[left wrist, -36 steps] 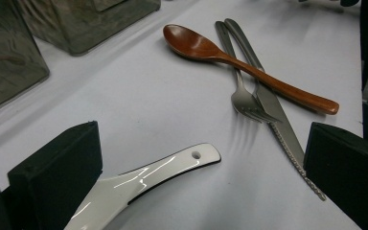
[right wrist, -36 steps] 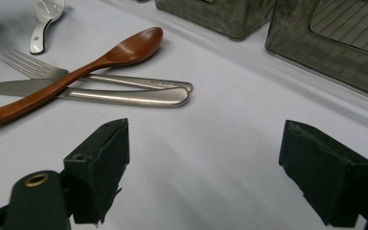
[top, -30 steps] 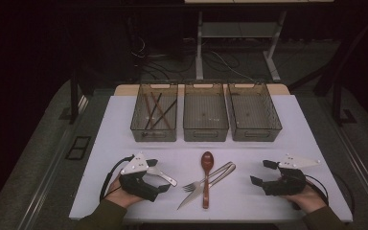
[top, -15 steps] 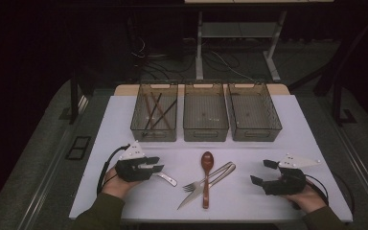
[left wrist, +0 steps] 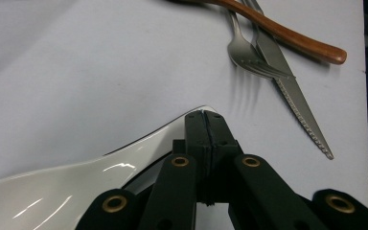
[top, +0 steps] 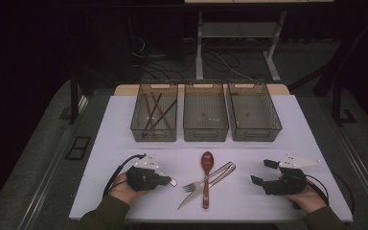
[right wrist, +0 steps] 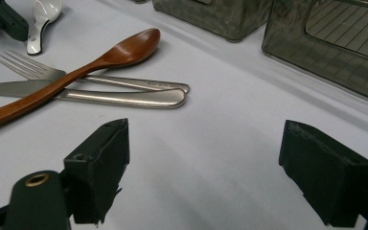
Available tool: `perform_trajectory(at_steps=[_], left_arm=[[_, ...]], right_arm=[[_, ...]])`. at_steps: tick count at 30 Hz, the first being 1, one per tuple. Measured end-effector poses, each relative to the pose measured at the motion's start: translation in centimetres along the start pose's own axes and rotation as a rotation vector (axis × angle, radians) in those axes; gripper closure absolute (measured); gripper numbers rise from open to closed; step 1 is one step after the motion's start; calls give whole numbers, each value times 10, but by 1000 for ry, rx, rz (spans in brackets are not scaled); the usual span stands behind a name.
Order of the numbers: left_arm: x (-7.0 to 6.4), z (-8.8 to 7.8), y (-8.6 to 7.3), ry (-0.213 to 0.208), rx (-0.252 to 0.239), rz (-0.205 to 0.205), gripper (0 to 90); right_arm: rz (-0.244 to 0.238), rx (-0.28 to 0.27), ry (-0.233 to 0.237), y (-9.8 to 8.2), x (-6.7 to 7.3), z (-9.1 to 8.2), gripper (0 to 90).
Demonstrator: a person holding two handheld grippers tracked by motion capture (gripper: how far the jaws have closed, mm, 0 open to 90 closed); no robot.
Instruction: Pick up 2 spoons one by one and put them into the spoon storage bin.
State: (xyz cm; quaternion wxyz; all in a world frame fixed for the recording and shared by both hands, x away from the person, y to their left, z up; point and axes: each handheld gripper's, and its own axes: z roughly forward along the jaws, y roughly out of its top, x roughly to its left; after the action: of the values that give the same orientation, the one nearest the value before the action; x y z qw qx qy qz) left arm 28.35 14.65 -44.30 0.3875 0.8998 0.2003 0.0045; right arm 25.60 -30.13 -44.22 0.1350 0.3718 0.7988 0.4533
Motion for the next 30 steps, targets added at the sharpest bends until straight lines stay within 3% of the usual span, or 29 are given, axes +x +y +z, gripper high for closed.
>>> perform_trajectory(at_steps=[10,14,22,26,30], left_arm=[[3,11,9,15,1,9,893],[6,16,17,48,18,25,892],[16,25,26,41,16,17,893],[15,21,28,25,-4,21,892],[17,7,29,33,-61,7,865]], right_arm=[[0,8,-4,0,0,1,179],[3,10,-6,-1,-1,2,179],[6,15,-7,0,-1,3,179],[5,8,-5,0,-2,3,179],[6,6,-3,0,-2,3,179]])
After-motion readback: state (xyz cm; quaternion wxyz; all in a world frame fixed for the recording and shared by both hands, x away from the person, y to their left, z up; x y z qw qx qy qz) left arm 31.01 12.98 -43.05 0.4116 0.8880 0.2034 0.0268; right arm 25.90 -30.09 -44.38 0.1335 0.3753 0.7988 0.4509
